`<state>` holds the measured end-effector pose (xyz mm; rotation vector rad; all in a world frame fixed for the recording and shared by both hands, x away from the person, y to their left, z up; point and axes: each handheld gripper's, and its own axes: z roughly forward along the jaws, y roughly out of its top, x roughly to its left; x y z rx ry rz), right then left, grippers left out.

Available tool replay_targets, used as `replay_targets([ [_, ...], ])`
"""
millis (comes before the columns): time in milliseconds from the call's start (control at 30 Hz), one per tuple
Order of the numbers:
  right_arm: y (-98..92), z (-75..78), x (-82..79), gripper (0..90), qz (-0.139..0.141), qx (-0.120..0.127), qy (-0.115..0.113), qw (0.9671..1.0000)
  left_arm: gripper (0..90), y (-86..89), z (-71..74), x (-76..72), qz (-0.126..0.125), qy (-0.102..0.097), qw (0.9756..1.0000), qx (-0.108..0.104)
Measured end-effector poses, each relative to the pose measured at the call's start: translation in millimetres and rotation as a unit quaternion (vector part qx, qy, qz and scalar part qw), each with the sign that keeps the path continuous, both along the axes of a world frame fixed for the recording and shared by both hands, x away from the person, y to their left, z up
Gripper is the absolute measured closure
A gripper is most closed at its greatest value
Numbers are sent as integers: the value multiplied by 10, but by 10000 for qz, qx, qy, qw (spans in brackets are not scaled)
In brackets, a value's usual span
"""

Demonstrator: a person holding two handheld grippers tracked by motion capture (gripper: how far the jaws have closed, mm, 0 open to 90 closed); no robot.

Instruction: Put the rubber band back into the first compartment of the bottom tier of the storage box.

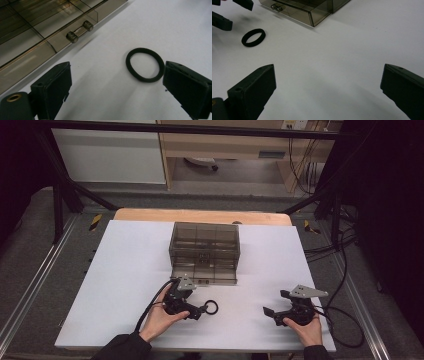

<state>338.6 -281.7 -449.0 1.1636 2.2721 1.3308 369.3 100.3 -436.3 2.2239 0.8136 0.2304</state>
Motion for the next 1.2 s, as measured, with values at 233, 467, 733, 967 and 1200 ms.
replay_targets([
  [233, 3, -3, 2, 8, 8, -13, 8, 10000, 180, -85, -37, -3, -48, 54, 10000, 7],
  [467, 2, -2, 3, 8, 3, -15, 4, 10000, 331, -172, -63, -34, -17, -34, 9999, 112],
  [733, 0, 0, 2, 8, 3, -8, -10, 10000, 473, -201, -84, -23, 54, 28, 9999, 133],
  [967, 2, -1, 3, 8, 0, -9, -5, 10000, 596, -222, -97, -28, 51, 73, 9999, 113],
  [1200, 2, -2, 3, 8, 6, -17, 4, 10000, 682, -240, -107, -40, 32, 101, 9999, 94],
])
